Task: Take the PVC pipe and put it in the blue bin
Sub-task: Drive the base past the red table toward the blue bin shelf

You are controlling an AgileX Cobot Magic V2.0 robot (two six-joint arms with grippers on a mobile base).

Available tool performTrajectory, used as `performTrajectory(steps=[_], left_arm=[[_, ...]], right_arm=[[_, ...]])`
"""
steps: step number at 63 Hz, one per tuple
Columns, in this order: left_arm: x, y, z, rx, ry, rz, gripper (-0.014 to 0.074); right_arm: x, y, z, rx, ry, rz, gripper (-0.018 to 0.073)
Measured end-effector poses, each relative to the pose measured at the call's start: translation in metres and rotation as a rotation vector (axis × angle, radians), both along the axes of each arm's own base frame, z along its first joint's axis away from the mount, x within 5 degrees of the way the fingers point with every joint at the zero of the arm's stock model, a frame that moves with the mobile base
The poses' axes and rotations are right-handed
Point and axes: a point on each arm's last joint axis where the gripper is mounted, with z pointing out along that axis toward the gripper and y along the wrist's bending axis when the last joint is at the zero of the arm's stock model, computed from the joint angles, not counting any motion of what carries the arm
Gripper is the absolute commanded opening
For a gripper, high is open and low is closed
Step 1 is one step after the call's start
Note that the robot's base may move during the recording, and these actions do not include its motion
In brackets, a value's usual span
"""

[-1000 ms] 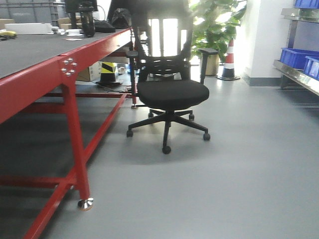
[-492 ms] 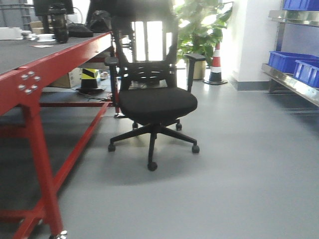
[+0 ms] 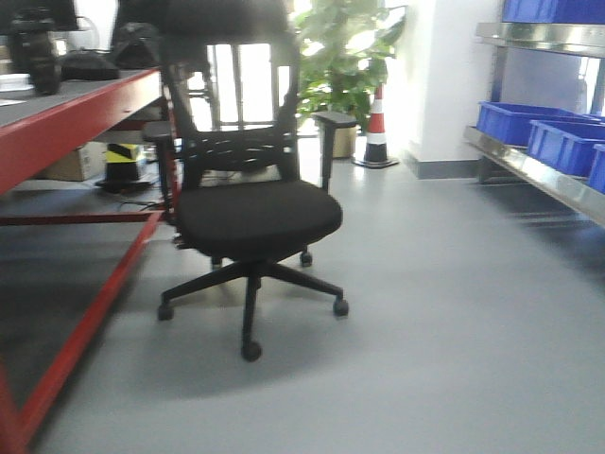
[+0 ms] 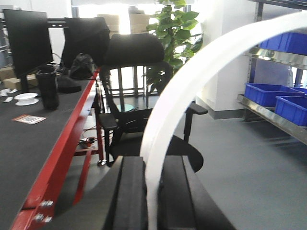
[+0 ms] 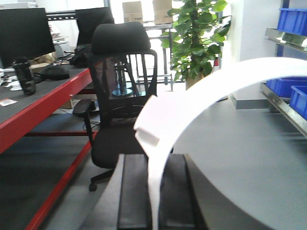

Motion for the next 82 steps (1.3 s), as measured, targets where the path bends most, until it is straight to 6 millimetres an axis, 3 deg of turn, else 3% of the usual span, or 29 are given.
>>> performTrajectory(steps=[82], left_arm=[[0.0000, 0.0000, 0.0000, 0.000, 0.000, 0.000, -0.0111]], right_arm=[[0.0000, 0.0000, 0.0002, 0.000, -0.002, 0.000, -0.0167]])
